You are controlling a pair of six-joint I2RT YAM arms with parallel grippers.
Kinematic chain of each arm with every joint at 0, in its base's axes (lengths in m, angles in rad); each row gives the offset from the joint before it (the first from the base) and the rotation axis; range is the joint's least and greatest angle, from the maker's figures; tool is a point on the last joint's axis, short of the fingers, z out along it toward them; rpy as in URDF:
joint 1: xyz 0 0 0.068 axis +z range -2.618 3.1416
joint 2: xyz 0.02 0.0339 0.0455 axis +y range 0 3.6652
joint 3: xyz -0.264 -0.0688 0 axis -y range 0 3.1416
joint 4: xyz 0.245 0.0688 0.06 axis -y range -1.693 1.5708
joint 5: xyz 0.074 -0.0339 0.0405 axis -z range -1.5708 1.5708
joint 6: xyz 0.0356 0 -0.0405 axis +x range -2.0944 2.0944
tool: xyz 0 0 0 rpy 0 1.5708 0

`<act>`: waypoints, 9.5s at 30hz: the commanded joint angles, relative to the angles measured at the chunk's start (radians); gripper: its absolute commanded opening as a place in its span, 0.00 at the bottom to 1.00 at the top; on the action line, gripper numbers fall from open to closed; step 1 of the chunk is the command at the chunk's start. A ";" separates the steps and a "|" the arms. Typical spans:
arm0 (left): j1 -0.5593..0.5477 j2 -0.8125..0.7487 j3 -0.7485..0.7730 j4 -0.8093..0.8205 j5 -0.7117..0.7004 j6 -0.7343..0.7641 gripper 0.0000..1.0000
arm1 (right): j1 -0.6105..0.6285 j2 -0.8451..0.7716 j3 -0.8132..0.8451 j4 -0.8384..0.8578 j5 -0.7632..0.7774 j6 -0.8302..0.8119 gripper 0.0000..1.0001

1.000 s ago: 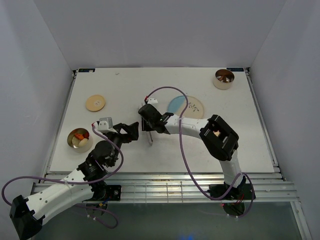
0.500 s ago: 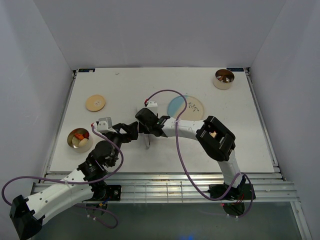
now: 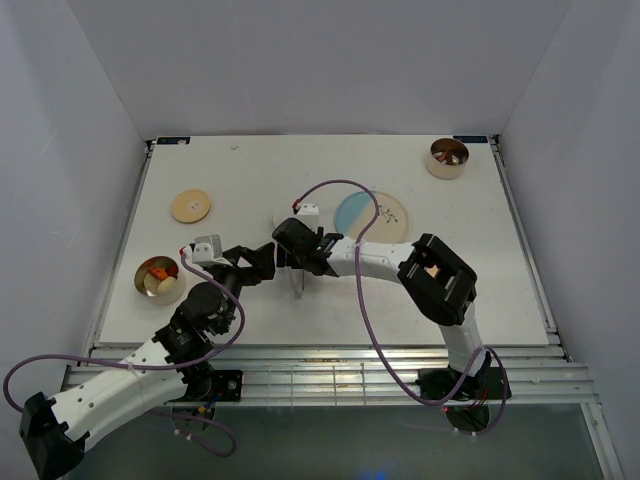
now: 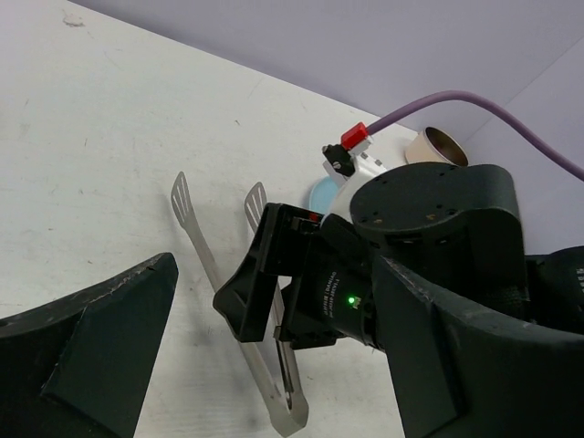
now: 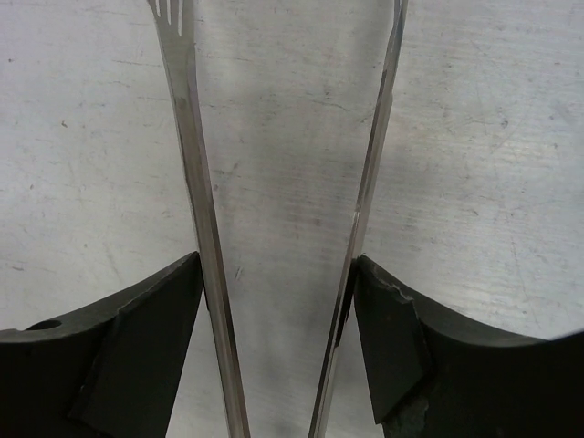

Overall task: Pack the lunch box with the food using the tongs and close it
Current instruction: Place the clamp at the center of the board, then pick up the box lid from the center of the board, then close the box lid on the packing box.

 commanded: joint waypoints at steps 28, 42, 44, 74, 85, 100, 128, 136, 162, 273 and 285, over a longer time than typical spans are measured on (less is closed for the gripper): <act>-0.004 -0.002 -0.017 0.015 -0.010 -0.001 0.98 | 0.029 -0.029 -0.039 -0.024 0.035 0.025 0.76; -0.004 0.005 -0.015 0.017 -0.016 0.005 0.98 | 0.036 -0.113 -0.051 -0.099 0.059 0.005 0.93; -0.004 0.008 -0.018 0.020 -0.022 0.005 0.98 | 0.035 -0.186 -0.073 -0.110 0.079 -0.032 0.93; -0.004 0.139 -0.015 0.077 -0.022 0.035 0.98 | -1.068 -1.164 -0.996 -0.125 -0.431 -0.169 0.56; -0.004 0.150 -0.011 0.080 -0.025 0.042 0.98 | -1.083 -1.188 -0.970 -0.163 -0.367 -0.166 0.56; -0.004 0.148 -0.014 0.078 -0.034 0.045 0.98 | -1.117 -1.165 -1.016 -0.165 -0.329 -0.182 0.56; -0.004 0.137 -0.017 0.078 -0.044 0.046 0.98 | -1.123 -1.133 -1.145 0.013 -0.362 -0.133 0.31; -0.004 0.145 -0.014 0.080 -0.041 0.045 0.98 | -1.123 -1.157 -1.127 0.018 -0.355 -0.144 0.08; -0.004 0.128 0.001 0.077 0.087 0.038 0.98 | -1.295 -0.742 -0.797 0.304 -0.671 -0.314 0.08; -0.004 0.194 0.064 0.035 0.185 0.051 0.98 | -1.119 0.117 0.350 0.318 -0.508 -0.442 0.31; -0.004 0.209 0.066 0.035 0.157 0.066 0.98 | -1.113 0.205 0.395 0.479 -0.729 -0.442 0.08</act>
